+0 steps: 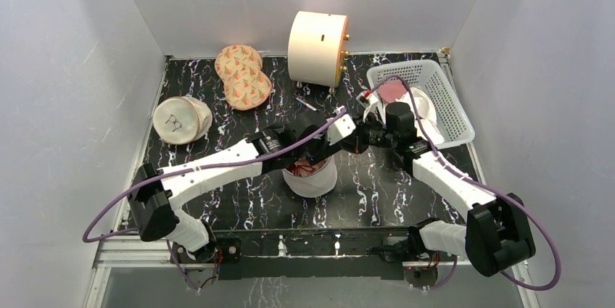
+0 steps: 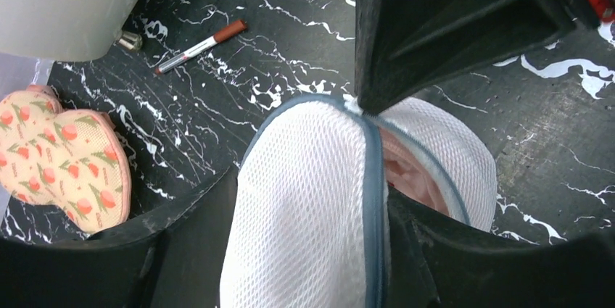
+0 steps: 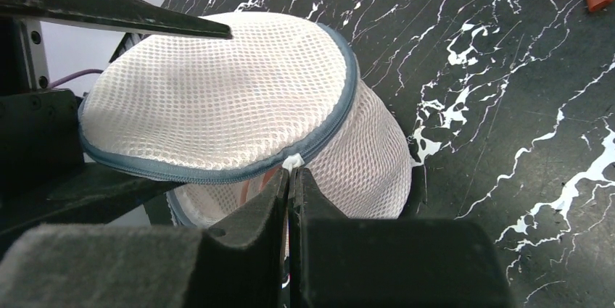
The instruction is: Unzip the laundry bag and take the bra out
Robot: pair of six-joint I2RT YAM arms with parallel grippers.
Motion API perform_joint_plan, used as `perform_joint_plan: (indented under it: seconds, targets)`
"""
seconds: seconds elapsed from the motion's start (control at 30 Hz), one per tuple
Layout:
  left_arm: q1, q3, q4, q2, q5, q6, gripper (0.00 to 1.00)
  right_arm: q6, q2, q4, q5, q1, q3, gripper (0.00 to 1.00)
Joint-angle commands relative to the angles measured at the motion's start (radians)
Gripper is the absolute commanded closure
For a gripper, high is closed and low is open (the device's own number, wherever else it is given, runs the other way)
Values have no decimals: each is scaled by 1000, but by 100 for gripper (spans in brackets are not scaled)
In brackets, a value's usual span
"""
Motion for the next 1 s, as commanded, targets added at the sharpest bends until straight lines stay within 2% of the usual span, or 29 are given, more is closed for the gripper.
perform_joint_plan:
  seconds: [0.0,0.23,0.4,0.57,0.73,0.97]
  targets:
    - [-8,56,-1,38,20,0,41,12,-23,20,-22,22,23,100]
    - [-9,78,-38,57,-6,4,73,22,-24,20,4,32,24,100]
    - [-12,50,-20,2,9,9,77,56,-24,25,71,32,25,100]
    - [-13,41,-30,-28,14,3,91,58,-11,26,117,31,32,100]
    - [-15,42,-32,-56,25,-3,99,58,21,42,139,23,52,100]
    - [-15,48,-19,-103,33,-30,100,42,109,85,109,-6,64,100]
